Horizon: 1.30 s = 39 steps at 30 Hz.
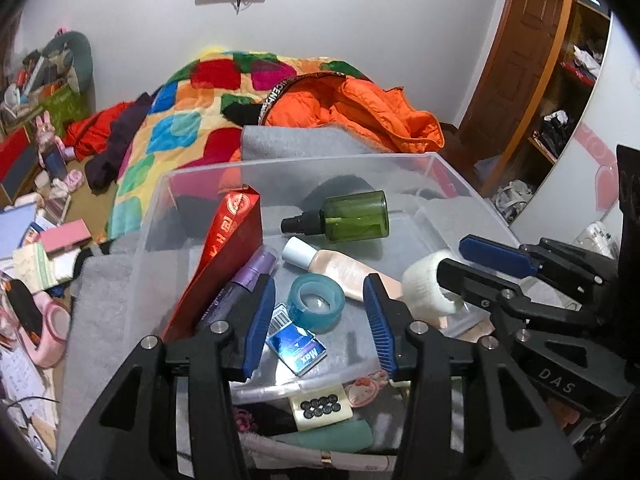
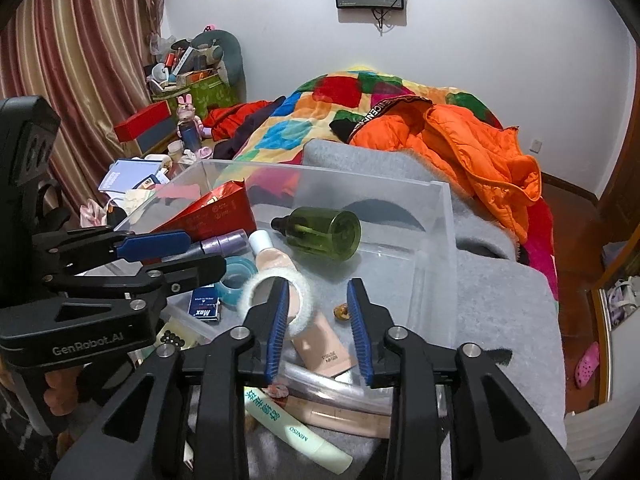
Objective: Organize objects
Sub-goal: 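Carry both tape rolls over the clear box and open both tools inside, then move both open tools toward the white-green tube and white pen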
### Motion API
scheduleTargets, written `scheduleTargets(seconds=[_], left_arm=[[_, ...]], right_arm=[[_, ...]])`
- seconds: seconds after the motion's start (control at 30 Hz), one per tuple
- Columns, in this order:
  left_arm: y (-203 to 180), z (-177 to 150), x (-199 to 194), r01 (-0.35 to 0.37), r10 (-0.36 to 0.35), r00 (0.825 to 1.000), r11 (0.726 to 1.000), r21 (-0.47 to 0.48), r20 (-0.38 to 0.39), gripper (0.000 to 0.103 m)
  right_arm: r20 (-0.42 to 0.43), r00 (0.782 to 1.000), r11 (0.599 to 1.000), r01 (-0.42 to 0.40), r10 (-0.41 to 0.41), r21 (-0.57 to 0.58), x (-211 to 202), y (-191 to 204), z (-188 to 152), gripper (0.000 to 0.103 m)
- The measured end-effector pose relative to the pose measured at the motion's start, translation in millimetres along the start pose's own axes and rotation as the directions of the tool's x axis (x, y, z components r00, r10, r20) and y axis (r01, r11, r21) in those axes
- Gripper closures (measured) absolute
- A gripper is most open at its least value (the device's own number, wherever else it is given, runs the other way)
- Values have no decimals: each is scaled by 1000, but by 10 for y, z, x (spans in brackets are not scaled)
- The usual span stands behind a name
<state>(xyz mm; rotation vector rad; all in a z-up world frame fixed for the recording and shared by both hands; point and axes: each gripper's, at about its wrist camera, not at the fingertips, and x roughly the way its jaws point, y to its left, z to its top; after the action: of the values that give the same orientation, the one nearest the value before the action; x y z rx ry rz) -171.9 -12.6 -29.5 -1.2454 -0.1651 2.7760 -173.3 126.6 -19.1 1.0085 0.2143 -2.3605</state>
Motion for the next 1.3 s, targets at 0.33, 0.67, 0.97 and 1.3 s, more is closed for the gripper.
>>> scheduleTargets(seconds=[0.33,0.67,0.97,1.3], left_arm=[[-46,-48,-328,-28,27,998,999,20,55,33],[53,-251,-576,-82,81,995,997,16,64,18],[195,-605,-484,-108,108,994,994,11,-23,15],[136,-692,-290,-62,63,995,998,11,-77,15]], right_arm=[[43,999,999,34,-33,-15,-285,-13,-64,56],[58,998,999,41,-39,-26,-541,-21,-224,46],[11,999,999,39,-39,-20,-553,-87,-485,42],[-103,994,1000,-22,24,21,-226,-146,-696,42]])
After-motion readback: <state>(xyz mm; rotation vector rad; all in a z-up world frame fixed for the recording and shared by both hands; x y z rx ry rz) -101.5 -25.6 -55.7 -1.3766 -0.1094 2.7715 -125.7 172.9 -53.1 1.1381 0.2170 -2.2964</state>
